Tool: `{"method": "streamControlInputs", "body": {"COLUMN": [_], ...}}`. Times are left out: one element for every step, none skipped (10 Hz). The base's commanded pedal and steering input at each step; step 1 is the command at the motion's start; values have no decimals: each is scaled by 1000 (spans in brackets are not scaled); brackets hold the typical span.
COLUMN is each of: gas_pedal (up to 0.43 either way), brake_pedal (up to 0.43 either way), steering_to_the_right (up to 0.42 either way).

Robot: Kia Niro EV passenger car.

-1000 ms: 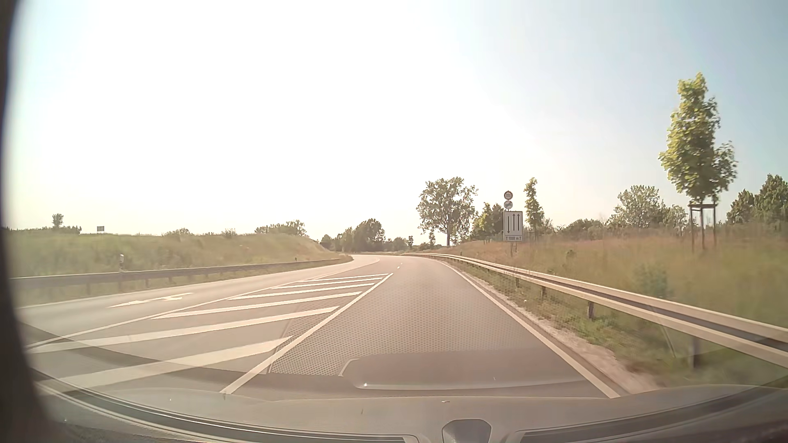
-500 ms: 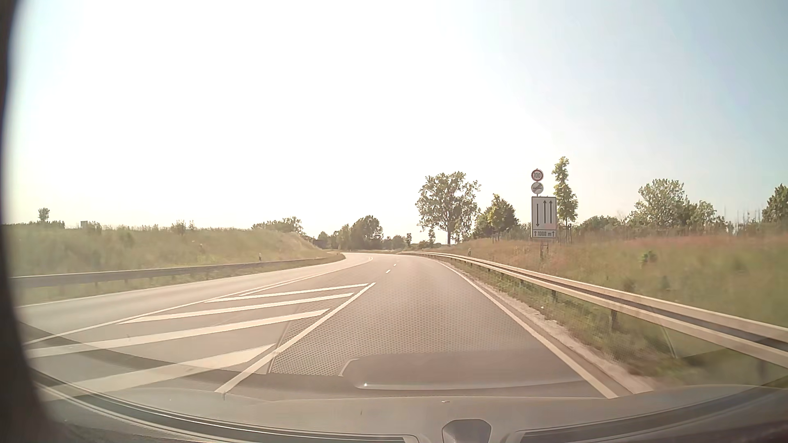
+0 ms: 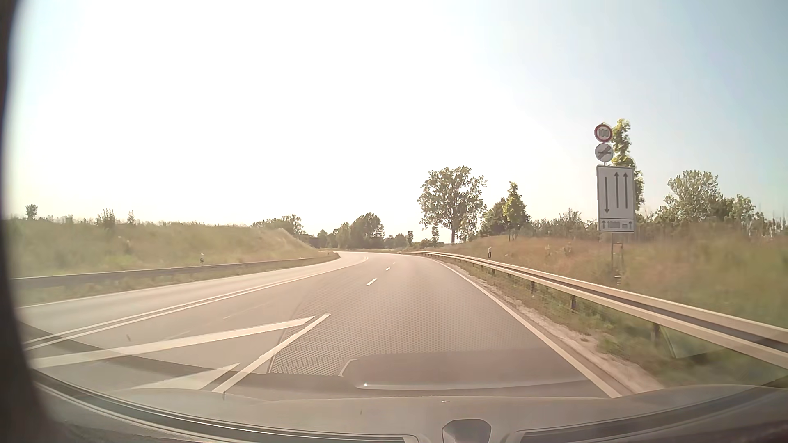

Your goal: Follow the waypoints while adhering to traffic rules and regulations

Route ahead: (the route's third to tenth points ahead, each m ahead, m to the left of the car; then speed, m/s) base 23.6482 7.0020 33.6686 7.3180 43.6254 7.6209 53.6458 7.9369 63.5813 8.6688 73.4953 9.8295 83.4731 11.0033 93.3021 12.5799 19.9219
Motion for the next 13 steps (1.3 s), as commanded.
{"method": "streamControlInputs", "body": {"gas_pedal": [441, 441, 441, 441, 441, 441, 441, 441, 441, 441, 441, 441, 441], "brake_pedal": [6, 6, 6, 6, 6, 6, 6, 6, 6, 6, 6, 6, 6], "steering_to_the_right": [-4, -4, -4, -4, -4, -4, -4, -4, -4, -4, -4, -4, -4]}}
